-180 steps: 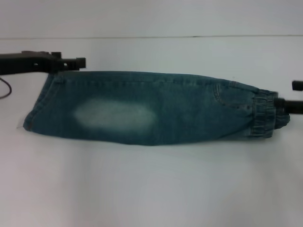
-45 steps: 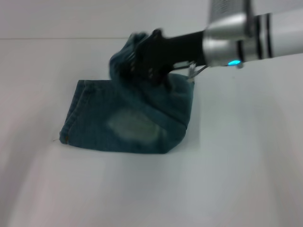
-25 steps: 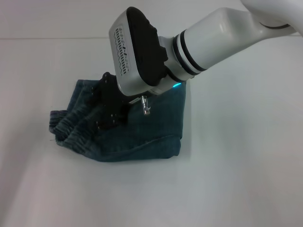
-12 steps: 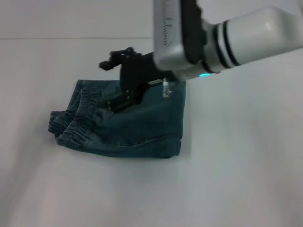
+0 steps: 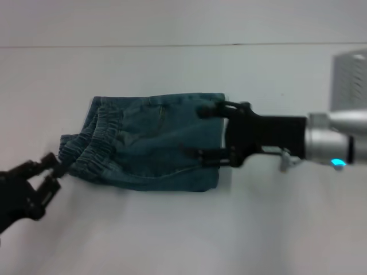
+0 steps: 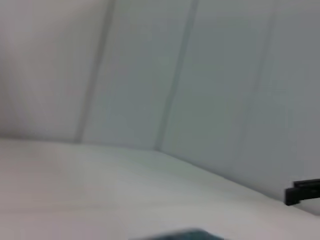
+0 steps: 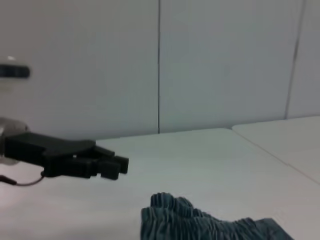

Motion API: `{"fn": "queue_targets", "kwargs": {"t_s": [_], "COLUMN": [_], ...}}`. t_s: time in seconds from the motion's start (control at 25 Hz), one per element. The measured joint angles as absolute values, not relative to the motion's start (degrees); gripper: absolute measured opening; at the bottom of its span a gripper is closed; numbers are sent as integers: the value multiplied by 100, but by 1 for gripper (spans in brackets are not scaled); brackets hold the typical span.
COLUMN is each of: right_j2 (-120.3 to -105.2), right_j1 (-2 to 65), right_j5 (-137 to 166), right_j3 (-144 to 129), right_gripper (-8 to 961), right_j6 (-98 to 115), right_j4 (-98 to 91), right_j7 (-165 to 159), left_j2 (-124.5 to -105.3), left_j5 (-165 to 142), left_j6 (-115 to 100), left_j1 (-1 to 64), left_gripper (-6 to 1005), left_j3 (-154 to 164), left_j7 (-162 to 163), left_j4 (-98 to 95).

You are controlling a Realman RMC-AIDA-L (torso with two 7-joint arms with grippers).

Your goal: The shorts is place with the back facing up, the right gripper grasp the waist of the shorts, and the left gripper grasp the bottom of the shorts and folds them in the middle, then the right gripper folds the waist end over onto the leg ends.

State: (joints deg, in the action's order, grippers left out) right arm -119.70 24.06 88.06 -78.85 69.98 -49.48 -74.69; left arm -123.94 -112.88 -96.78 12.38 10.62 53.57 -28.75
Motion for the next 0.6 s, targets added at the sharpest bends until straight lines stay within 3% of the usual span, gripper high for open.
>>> {"fn": "queue_targets", "kwargs": {"t_s": [0.12,0.32,0.44,0.6], "right_j2": [-11975,-11953,-11941,-11941], "right_j1": [1929,1517,1473,1462], "right_j5": [8684,8789,9107,9492], "right_j3": [-7673,-7461,-7327,-6992], "right_gripper": [916,917,920,921], "right_j6": [7490,7956,8203,8699], "right_j4": [-4729,-4359,-4218,-4094], "right_j7": [-6807,-6233,-6098,-5889], "left_j2": [-12348,-12191,-12140,-12100], "left_j5": [-11961,-12945,-13320,-13693], "left_j6": [-9910,-10276,-10567,-10750], "left_j1": [1357,1641,1766,1884], "left_gripper": [90,273,509,693], "left_j3": [1165,1270,1293,1411], "left_j7": [5886,6498,6479,6441], "left_j4": [-3091,-3290,-3346,-3411]}}
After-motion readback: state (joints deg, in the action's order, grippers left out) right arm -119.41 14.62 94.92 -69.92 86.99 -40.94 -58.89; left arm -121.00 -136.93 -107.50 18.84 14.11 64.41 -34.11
